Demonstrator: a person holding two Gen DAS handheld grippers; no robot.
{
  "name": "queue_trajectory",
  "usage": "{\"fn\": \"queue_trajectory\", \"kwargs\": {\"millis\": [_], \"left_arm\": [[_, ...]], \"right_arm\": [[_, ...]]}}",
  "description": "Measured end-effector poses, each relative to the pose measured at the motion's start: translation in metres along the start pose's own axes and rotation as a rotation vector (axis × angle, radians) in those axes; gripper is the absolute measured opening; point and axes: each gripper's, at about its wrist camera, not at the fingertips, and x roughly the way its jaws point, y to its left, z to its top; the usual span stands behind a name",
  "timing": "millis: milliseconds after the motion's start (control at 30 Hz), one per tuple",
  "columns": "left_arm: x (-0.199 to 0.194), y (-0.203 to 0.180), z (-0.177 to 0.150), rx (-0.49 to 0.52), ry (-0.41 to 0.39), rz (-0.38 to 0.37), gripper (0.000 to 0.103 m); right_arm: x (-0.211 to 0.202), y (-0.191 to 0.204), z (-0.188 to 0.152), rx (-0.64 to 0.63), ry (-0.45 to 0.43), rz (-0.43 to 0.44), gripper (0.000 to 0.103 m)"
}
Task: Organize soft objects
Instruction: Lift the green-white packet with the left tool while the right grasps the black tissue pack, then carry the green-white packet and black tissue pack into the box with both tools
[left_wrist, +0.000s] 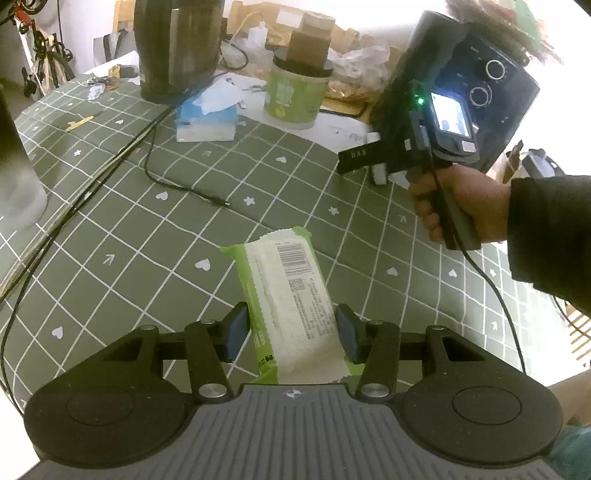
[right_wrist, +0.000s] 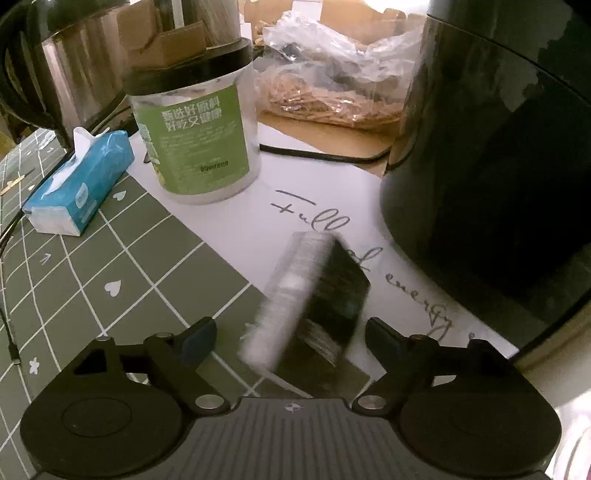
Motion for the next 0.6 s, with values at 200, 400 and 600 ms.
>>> {"fn": "queue_trajectory", "kwargs": {"millis": [200,400,600], "left_arm": [[-0.005,0.002,0.003,0.002,-0.013,0.0,0.05],[-0.011,0.0,0.004,0.007,-0.027,-0.004,0.05],[-0.02,-0.002,0.006,0.016,-0.045,-0.009,0.05]], "right_arm": [[-0.01,-0.014,0.0,0.079,0.015,-0.021,0.053],[-0.022,-0.019,-0.002,0.062,0.028,0.013,0.051],[-0.036,-0.019,-0.004,0.02,0.035,0.025,0.051]]}}
